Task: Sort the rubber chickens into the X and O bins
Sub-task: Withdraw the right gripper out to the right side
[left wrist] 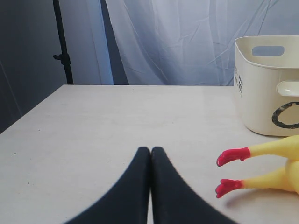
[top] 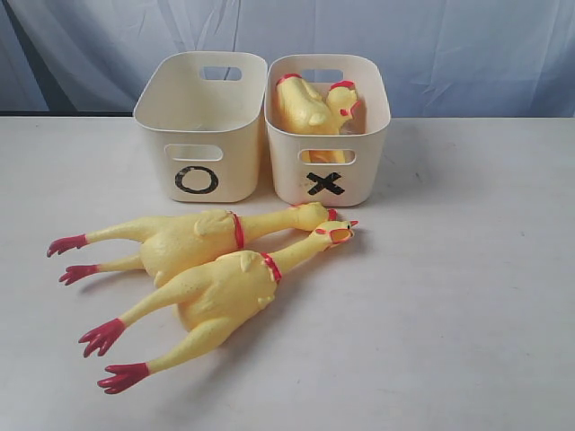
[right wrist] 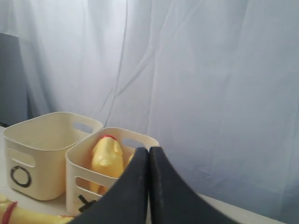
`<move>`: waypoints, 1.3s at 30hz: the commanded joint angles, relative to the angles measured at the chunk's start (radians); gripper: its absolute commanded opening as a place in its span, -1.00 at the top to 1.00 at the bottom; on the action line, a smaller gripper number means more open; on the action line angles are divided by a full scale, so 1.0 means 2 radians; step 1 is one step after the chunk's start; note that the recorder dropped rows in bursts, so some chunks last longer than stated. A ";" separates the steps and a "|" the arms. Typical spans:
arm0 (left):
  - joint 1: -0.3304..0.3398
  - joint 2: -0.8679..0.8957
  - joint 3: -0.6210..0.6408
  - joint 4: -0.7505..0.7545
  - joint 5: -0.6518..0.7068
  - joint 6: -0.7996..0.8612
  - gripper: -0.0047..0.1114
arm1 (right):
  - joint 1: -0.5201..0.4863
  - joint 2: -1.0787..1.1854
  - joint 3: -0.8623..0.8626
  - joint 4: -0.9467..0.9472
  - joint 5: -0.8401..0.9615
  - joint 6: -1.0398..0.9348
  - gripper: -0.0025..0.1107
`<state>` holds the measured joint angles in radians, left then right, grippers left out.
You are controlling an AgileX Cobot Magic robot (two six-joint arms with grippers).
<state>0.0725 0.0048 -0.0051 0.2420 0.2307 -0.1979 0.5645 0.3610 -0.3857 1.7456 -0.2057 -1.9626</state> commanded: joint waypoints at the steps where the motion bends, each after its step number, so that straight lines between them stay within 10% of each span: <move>1: 0.002 -0.002 0.003 0.003 0.001 -0.001 0.91 | -0.003 -0.041 0.037 -0.001 0.036 0.002 0.97; 21: 0.002 -0.002 0.003 -0.076 -0.130 -0.002 0.91 | -0.003 -0.063 0.072 -0.001 0.127 0.071 0.97; 39: 0.002 -0.002 0.003 -0.406 -0.198 -0.005 0.91 | -0.003 -0.062 0.086 -0.001 0.141 0.119 0.97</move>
<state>0.0725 0.0048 -0.0051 -0.5395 -0.1393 -0.2014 0.5645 0.2399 -0.2170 1.7456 0.0604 -1.7258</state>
